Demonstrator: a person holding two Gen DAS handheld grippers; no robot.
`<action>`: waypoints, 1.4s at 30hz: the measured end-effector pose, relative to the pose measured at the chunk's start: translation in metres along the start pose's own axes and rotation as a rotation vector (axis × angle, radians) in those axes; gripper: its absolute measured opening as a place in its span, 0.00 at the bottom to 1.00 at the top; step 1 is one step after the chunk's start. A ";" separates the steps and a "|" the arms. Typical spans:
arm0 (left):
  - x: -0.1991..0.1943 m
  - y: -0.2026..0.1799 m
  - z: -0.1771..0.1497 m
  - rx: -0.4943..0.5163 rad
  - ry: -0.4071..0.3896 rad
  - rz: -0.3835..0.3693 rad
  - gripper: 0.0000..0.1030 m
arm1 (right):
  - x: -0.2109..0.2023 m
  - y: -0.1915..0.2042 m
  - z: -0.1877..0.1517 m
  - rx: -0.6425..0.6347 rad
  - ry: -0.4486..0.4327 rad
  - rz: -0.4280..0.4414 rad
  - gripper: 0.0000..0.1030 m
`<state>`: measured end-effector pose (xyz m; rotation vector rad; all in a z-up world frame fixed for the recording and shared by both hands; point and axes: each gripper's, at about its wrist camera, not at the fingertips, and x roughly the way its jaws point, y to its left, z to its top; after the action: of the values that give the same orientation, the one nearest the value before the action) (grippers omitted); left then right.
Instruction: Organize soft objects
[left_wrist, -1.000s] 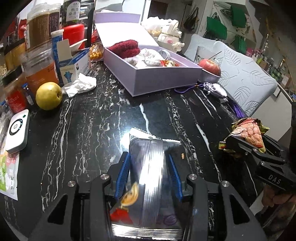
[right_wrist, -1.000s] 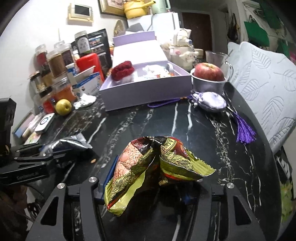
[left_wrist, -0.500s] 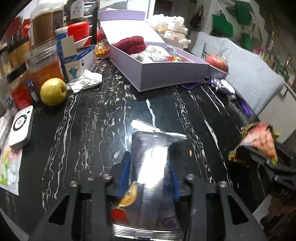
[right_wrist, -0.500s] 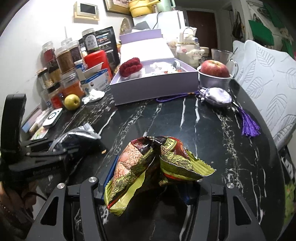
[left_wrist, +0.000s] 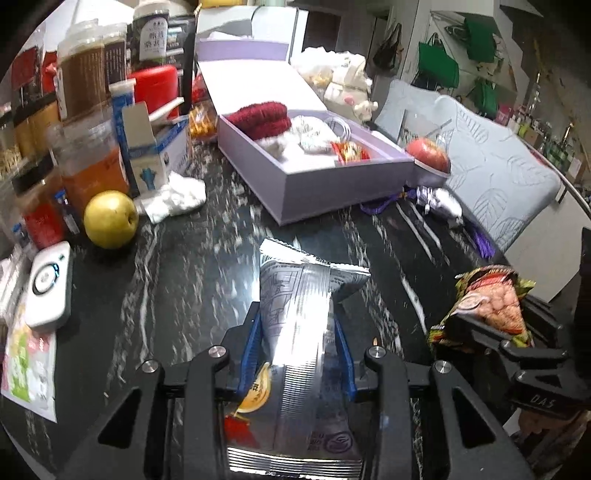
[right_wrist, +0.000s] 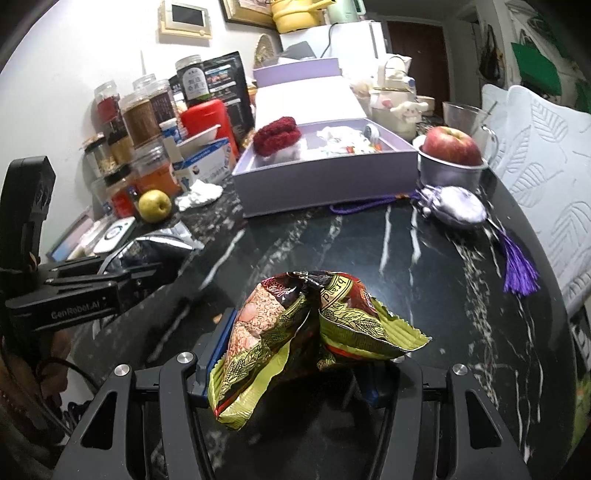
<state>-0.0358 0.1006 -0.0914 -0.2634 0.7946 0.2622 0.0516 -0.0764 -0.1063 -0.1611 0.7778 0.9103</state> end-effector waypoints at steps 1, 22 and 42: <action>-0.003 0.000 0.004 0.004 -0.012 0.002 0.35 | 0.000 0.000 0.003 0.001 -0.003 0.007 0.55; -0.046 -0.007 0.101 0.079 -0.267 0.001 0.35 | -0.033 0.014 0.104 -0.107 -0.187 0.054 0.55; -0.021 -0.013 0.205 0.108 -0.435 -0.013 0.35 | -0.024 -0.002 0.215 -0.168 -0.342 0.050 0.55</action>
<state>0.0903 0.1534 0.0637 -0.1032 0.3751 0.2519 0.1600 0.0015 0.0644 -0.1289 0.3903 1.0181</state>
